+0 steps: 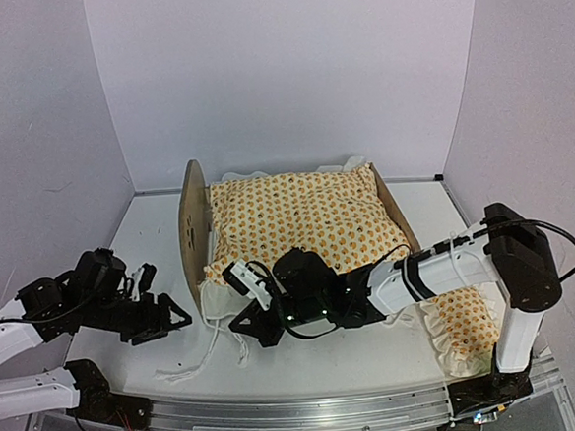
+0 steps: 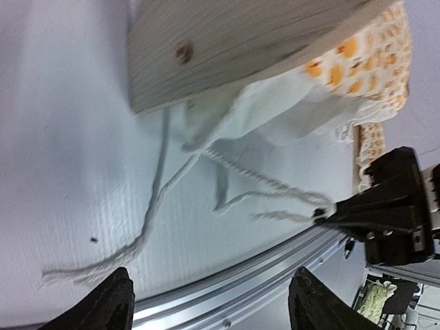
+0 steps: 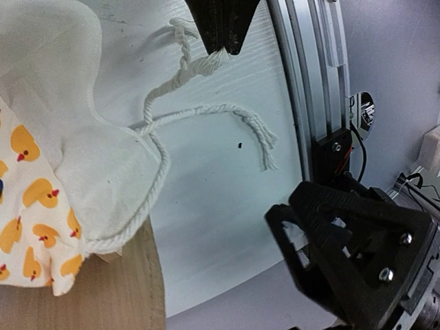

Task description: Set up the pet bed

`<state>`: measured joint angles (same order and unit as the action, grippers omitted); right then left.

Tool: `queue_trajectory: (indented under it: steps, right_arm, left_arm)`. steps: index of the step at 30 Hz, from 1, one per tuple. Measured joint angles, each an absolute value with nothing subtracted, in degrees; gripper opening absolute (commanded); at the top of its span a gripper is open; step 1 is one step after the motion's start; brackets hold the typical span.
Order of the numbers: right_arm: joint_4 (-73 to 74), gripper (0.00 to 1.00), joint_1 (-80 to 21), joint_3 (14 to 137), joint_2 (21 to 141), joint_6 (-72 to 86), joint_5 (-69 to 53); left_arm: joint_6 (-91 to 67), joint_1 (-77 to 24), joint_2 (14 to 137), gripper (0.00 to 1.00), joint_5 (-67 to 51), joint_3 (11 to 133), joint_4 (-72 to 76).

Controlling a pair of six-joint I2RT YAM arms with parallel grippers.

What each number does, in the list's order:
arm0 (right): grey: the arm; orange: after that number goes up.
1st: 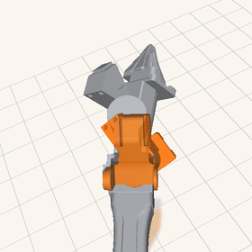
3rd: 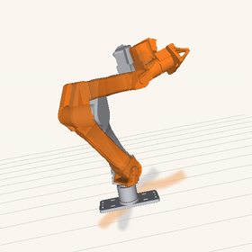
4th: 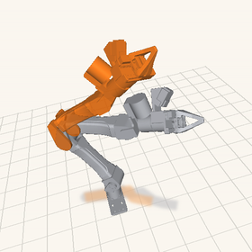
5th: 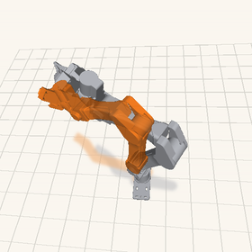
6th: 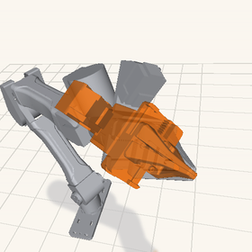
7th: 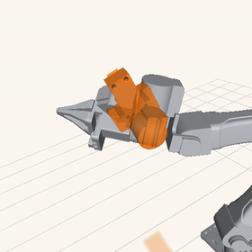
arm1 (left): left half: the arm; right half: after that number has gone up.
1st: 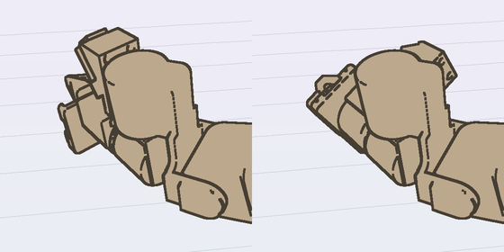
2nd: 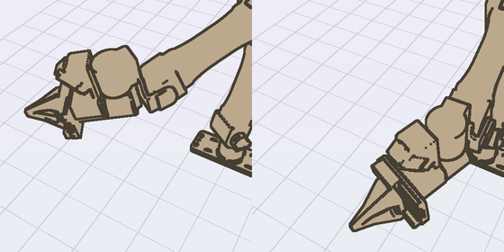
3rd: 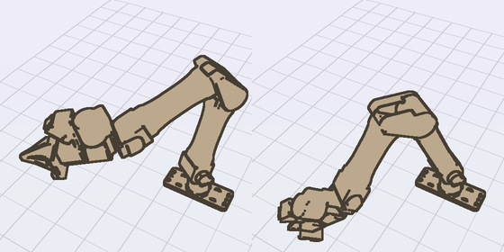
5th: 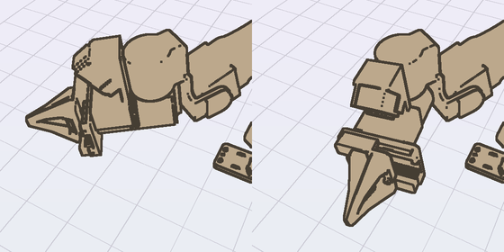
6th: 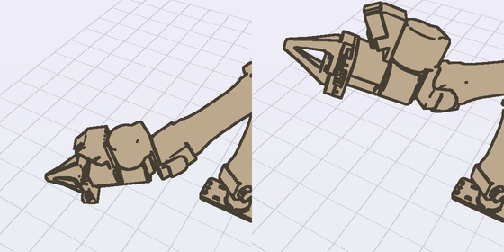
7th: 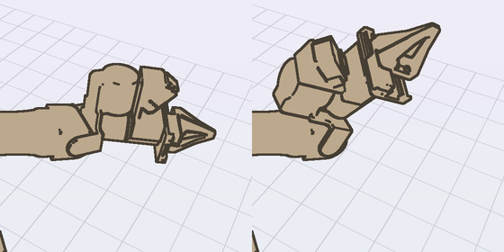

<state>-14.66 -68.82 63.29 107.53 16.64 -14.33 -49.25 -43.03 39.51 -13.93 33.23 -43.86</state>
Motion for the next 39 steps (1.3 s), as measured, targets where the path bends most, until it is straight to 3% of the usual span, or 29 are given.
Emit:
queue_trajectory:
  steps: [11,18,35,39]
  right_arm:
    - [-17.4,0.0,-68.9,64.0,107.5,16.3,-17.1]
    - [-18.3,0.0,-68.9,65.2,107.6,16.3,-17.1]
    - [-21.1,0.0,-68.1,66.4,109.9,17.5,-16.9]
    - [-23.0,0.0,-67.4,67.2,111.9,19.6,-16.8]
  left_arm:
    - [-45.9,-52.5,49.6,0.37,1.5,32.8,-20.4]
    - [-46.5,-53.1,53.4,0.32,7.5,31.4,-18.9]
    - [-47.1,-53.1,59.4,0.02,10.7,28.4,-12.9]
    - [-46.7,-53.1,59.8,0.0,11.0,28.4,-13.1]
